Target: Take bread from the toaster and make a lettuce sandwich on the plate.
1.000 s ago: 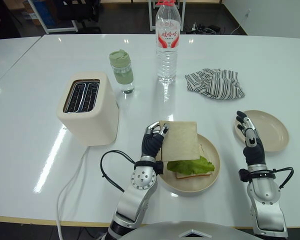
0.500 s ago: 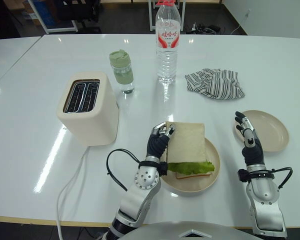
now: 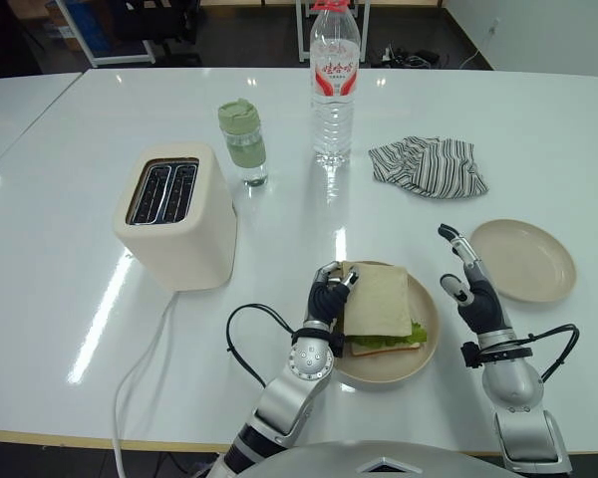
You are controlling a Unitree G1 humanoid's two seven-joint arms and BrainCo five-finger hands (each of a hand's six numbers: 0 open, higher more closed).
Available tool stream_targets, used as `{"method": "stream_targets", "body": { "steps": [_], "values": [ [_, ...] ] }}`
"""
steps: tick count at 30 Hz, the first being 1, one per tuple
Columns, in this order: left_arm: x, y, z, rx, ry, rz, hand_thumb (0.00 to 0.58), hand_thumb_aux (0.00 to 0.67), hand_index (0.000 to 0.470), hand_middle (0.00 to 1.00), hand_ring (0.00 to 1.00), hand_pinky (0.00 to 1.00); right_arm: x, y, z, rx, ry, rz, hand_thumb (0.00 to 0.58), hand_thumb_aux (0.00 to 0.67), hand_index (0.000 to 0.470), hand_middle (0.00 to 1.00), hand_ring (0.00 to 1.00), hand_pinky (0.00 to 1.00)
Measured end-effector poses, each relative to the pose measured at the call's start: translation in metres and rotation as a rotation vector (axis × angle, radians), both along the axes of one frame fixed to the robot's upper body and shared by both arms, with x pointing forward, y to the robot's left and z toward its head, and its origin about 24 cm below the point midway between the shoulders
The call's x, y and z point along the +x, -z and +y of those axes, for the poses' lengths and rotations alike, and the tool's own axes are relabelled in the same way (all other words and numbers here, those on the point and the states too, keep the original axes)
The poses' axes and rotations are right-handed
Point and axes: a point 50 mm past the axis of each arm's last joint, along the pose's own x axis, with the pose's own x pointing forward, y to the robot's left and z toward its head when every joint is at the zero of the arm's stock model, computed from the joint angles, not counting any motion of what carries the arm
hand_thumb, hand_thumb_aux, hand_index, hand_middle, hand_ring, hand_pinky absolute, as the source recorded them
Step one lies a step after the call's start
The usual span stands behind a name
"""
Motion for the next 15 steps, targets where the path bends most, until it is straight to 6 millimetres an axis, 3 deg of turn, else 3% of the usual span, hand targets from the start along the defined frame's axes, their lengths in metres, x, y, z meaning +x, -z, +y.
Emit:
{"method": "stream_targets", "body": {
  "steps": [6,9,15],
  "values": [
    [0.0,0.003,-0.003,0.025,0.002,-0.021,0.58,0.67,0.47,0.0,0.0,0.0,-0.01,0.001,0.014,-0.189,-0.102,-0.054,0.0,0.0,0.0,0.0,0.0,0.0],
    [0.0,0.005,-0.005,0.062,0.008,-0.039,0.58,0.67,0.47,0.0,0.0,0.0,-0.02,0.003,0.019,-0.376,-0.178,-0.096,0.0,0.0,0.0,0.0,0.0,0.0],
    [-0.001,0.009,-0.007,0.116,0.012,-0.059,0.58,0.67,0.47,0.0,0.0,0.0,-0.034,0.017,0.014,-0.69,-0.265,-0.087,0.0,0.0,0.0,0.0,0.0,0.0]
  ]
}}
